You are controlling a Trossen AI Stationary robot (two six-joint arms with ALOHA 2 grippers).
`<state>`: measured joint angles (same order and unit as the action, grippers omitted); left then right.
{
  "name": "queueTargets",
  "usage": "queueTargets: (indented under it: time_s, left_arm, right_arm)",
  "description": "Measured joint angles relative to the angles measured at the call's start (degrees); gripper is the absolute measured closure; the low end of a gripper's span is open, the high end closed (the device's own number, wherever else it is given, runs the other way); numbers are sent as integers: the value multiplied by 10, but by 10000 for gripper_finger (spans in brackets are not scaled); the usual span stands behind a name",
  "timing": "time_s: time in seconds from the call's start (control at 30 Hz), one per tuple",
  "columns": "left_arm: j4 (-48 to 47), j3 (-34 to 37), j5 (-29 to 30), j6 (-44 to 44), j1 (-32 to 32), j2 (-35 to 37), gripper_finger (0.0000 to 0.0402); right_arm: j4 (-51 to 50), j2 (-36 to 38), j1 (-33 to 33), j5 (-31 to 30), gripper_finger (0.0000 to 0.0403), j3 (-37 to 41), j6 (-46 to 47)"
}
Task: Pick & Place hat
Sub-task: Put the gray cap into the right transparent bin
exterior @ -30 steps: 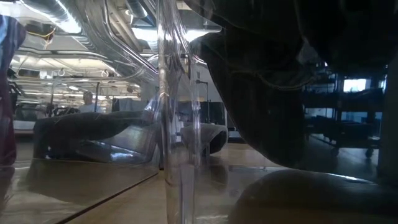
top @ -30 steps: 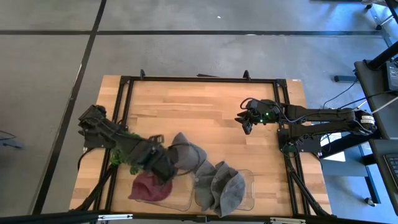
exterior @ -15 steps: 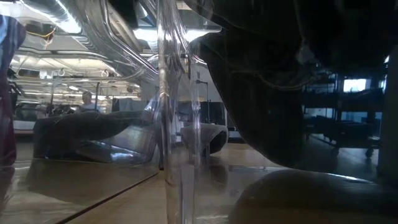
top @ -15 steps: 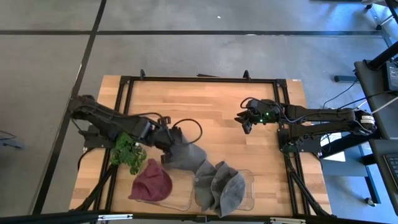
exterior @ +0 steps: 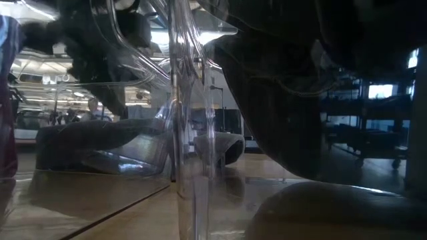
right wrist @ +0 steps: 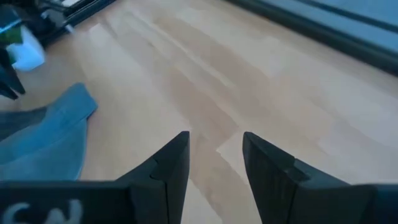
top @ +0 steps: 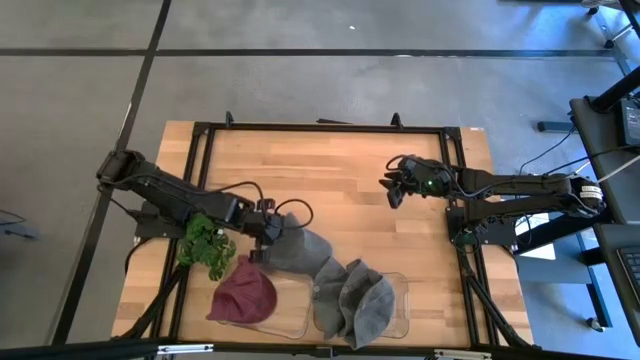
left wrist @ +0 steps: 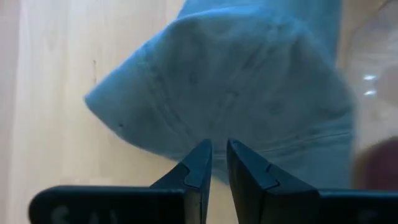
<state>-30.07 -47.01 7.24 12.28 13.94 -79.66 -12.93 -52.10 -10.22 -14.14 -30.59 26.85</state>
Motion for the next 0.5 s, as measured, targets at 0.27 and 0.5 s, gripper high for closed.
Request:
queueTargets:
  time_s: [0.27, 0.5]
  left_arm:
    - [25, 24, 10, -136, -26, -1, 354]
    - [31, 24, -5, -159, -33, -1, 337]
  right_arm:
    - [23, 0, 0, -34, 253, 0, 0]
    - [25, 0, 0, -34, 253, 0, 1]
